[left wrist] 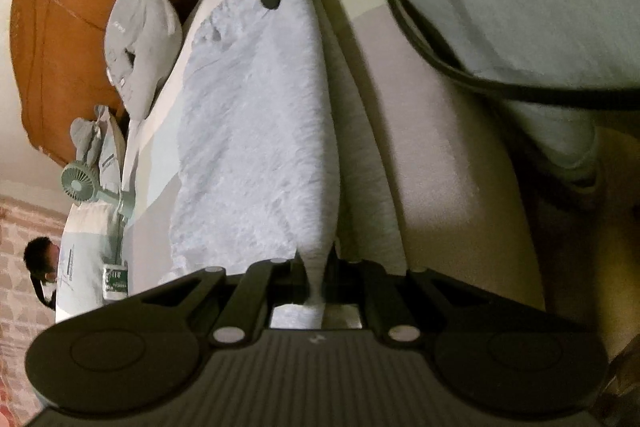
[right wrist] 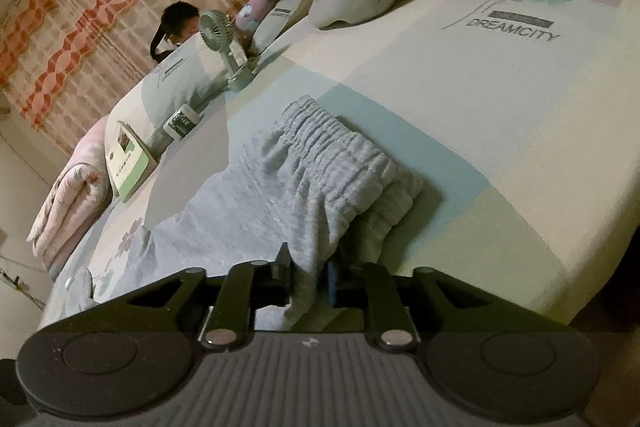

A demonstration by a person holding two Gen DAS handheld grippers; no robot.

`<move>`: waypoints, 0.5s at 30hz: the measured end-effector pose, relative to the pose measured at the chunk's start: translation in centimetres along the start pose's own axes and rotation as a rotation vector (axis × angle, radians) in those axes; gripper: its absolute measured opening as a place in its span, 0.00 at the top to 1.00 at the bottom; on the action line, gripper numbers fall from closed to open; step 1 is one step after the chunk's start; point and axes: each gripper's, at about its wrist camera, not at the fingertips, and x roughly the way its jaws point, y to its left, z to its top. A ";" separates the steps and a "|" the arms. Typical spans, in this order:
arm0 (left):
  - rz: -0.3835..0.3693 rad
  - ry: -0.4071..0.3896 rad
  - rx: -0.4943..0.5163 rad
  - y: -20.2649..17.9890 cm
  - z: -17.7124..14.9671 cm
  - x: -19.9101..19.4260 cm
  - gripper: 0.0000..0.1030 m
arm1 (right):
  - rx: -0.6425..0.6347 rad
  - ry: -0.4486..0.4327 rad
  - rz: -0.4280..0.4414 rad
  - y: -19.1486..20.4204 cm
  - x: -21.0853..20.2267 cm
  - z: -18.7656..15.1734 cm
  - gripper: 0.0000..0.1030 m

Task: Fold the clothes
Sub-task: 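Open both grippers to release the folded sweatpants, then withdraw both open grippers from the folded sweatpants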

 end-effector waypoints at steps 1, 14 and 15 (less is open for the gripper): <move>-0.006 -0.001 -0.013 0.3 0.0 -0.2 0.88 | 0.003 -0.007 -0.009 0.1 -0.4 0.1 0.59; -0.128 -0.086 -0.265 6.7 -2.7 -8.1 0.60 | -0.222 -0.101 -0.152 4.8 -4.6 1.0 0.36; -0.100 -0.072 -0.275 7.2 -2.8 -7.8 0.58 | -0.267 -0.090 -0.145 5.9 -4.3 0.6 0.34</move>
